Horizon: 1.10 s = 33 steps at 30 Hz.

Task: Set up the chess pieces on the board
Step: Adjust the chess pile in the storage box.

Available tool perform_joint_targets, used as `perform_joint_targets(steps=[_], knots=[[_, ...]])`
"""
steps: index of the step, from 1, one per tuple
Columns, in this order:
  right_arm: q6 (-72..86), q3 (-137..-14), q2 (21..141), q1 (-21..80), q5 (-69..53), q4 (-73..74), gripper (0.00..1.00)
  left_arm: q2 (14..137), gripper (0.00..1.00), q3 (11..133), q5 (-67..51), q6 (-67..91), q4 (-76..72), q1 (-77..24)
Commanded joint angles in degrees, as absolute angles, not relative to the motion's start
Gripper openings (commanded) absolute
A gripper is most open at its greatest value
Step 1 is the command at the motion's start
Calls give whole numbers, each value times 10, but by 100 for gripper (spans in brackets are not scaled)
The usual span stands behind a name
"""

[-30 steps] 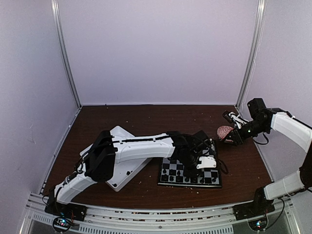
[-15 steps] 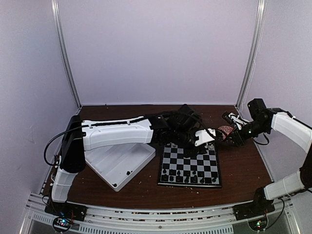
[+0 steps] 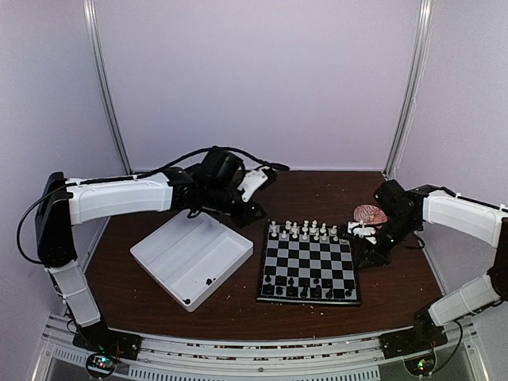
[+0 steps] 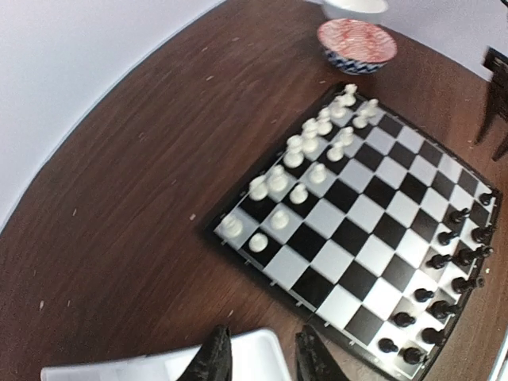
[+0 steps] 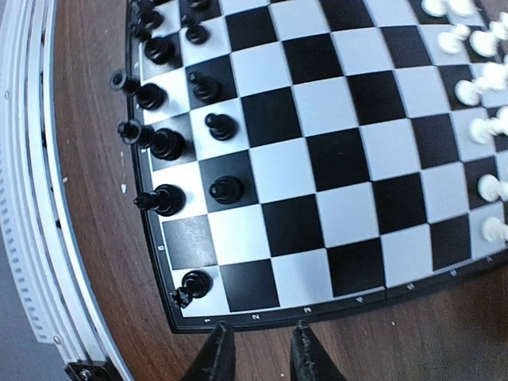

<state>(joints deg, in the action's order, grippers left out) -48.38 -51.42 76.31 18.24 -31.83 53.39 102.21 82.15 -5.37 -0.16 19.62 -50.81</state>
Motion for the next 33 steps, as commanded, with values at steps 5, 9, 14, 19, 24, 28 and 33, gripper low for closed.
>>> perform_joint_targets(steps=[5, 9, 14, 19, 24, 28, 33], knots=[[-476, -522, 833, 269, -239, 494, 17, 920, 26, 677, 33, 142, 255, -461], [-459, -543, 839, 272, -243, 493, 18, 874, 29, 617, 31, 184, 327, -453], [-422, -572, 838, 272, -243, 498, 21, 811, 32, 531, -45, 227, 381, -453], [-392, -600, 853, 273, -248, 499, 24, 774, 33, 465, -85, 231, 370, -454], [-388, -630, 891, 272, -246, 513, 26, 817, 34, 465, -100, 195, 341, -463], [-391, -648, 904, 272, -241, 527, 27, 859, 35, 486, -77, 179, 321, -468], [-392, -655, 909, 273, -234, 533, 27, 898, 35, 506, -69, 158, 300, -475]])
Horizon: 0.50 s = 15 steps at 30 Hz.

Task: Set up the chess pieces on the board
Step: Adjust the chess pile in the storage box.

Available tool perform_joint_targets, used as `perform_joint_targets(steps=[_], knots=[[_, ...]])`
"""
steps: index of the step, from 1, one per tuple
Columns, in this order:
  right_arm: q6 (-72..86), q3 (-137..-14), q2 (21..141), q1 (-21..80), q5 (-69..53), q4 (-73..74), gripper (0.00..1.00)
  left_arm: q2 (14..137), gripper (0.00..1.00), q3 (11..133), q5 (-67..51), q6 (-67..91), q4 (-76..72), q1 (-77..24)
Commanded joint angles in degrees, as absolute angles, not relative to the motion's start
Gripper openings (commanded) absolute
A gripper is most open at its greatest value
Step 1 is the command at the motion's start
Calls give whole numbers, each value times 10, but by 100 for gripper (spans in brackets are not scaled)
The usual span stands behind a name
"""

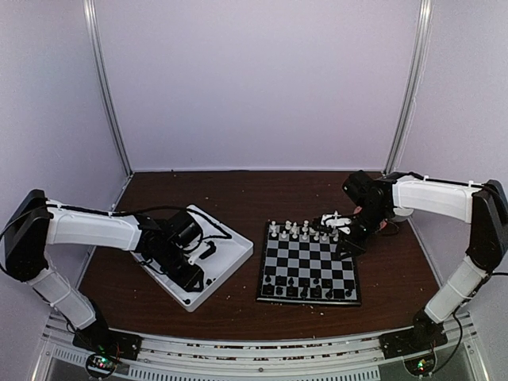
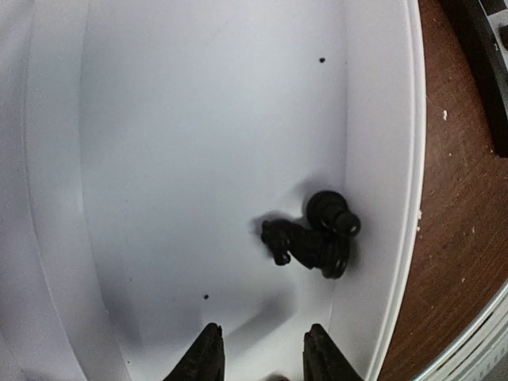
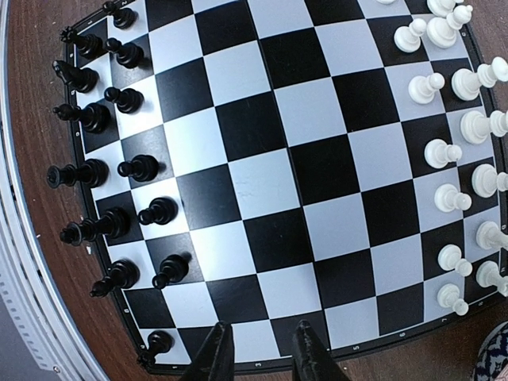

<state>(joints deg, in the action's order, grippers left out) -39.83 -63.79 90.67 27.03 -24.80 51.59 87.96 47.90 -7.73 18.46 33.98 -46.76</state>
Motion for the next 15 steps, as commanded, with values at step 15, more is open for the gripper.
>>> perform_joint_targets(steps=[15], knots=[[-374, -660, 925, 274, -226, 534, 28, 962, 31, 556, 14, 113, 289, -470]])
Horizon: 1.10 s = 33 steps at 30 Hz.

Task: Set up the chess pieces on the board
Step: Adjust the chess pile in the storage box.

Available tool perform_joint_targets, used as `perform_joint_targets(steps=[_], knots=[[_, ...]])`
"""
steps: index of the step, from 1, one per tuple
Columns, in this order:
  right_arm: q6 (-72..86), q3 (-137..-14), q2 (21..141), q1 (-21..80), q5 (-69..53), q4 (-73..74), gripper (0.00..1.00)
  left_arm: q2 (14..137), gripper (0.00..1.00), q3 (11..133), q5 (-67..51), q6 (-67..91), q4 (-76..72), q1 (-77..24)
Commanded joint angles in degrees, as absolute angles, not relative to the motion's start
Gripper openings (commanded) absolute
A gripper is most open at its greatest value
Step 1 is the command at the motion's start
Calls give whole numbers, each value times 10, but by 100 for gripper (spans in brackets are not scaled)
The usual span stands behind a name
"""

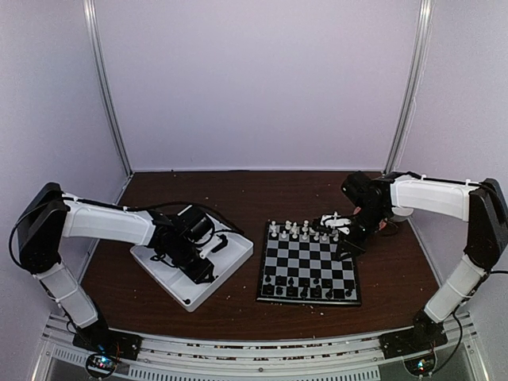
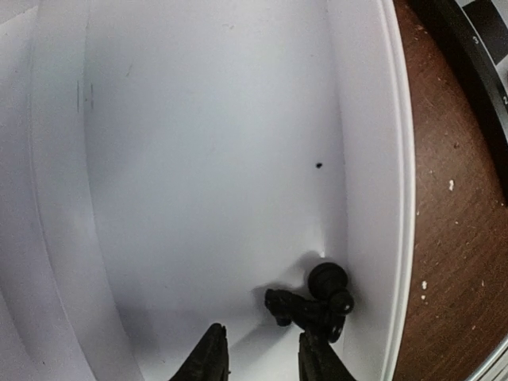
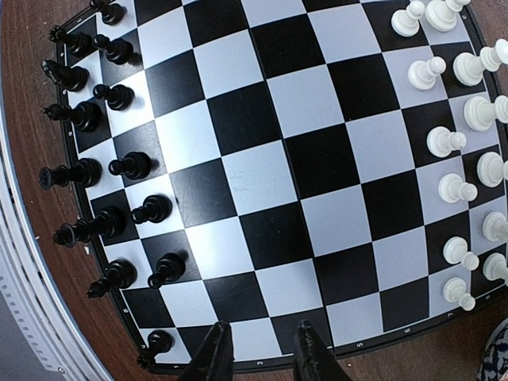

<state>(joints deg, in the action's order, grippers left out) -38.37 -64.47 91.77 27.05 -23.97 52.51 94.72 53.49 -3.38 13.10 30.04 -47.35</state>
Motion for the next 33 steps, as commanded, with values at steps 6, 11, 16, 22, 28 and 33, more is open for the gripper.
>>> perform_joint_targets(steps=[6, 11, 16, 22, 28, 33], knots=[[-370, -667, 934, 274, -222, 540, 28, 968, 30, 567, 13, 113, 275, -460], [-368, -669, 940, 274, -219, 541, 28, 961, 30, 560, 14, 121, 261, -453], [-372, -669, 940, 274, -218, 550, 28, 929, 33, 530, -74, 56, 218, -452], [-369, -678, 943, 275, -220, 555, 28, 961, 36, 543, -181, 20, 229, -456], [-370, -677, 947, 275, -225, 553, 28, 1016, 37, 566, -106, 9, 280, -465], [-370, -677, 948, 276, -227, 552, 28, 1006, 38, 569, -18, 34, 290, -470]])
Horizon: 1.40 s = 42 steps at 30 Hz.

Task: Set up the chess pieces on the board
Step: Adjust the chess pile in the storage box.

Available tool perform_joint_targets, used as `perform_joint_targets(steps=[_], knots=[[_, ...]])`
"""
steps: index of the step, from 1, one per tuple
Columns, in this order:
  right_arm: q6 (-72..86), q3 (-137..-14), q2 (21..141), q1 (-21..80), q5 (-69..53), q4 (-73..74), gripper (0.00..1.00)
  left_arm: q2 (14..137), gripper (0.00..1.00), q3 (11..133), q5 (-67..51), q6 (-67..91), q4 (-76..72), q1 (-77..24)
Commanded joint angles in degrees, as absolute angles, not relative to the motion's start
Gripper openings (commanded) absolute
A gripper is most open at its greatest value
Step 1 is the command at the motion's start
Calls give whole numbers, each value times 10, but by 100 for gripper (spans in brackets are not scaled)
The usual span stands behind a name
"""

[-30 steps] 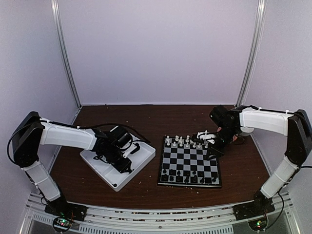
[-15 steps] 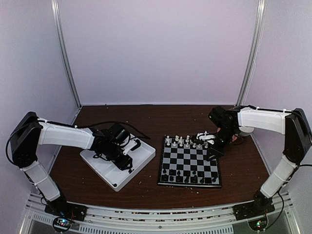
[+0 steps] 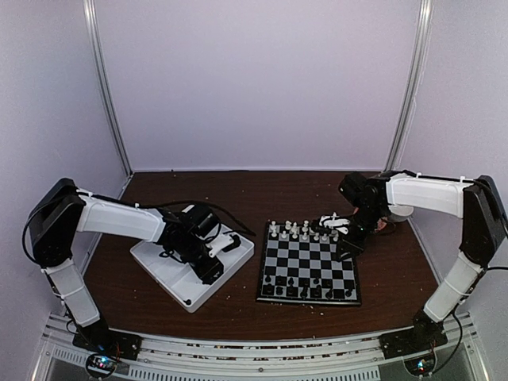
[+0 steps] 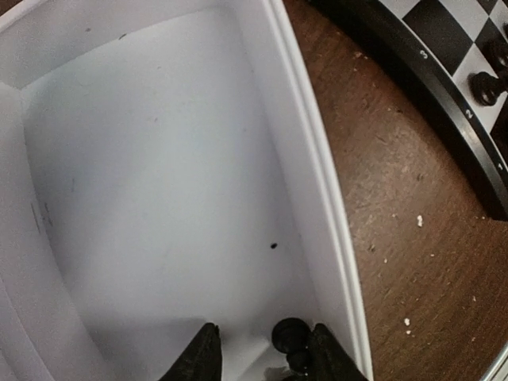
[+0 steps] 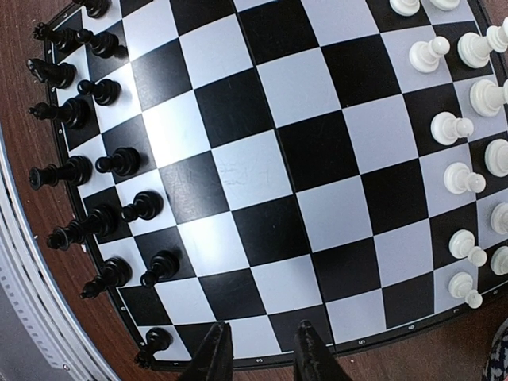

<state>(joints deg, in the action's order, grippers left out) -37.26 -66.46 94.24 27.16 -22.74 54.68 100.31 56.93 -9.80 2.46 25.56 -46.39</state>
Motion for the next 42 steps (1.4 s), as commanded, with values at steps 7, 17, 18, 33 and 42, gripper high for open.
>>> perform_joint_targets(steps=[7, 17, 18, 33, 42], knots=[[-368, -679, 953, 277, -232, 552, 28, 952, 39, 562, 0, 39, 300, -469], [-370, -675, 957, 279, -244, 549, 28, 901, 98, 528, -75, -6, 324, -472], [-370, -674, 956, 279, -244, 549, 28, 898, 98, 526, -65, -8, 328, -472], [-367, -664, 945, 283, -250, 542, 28, 806, 61, 530, 63, 27, 264, -471], [-370, -661, 938, 284, -260, 535, 28, 793, 0, 498, -34, 14, 209, -458]])
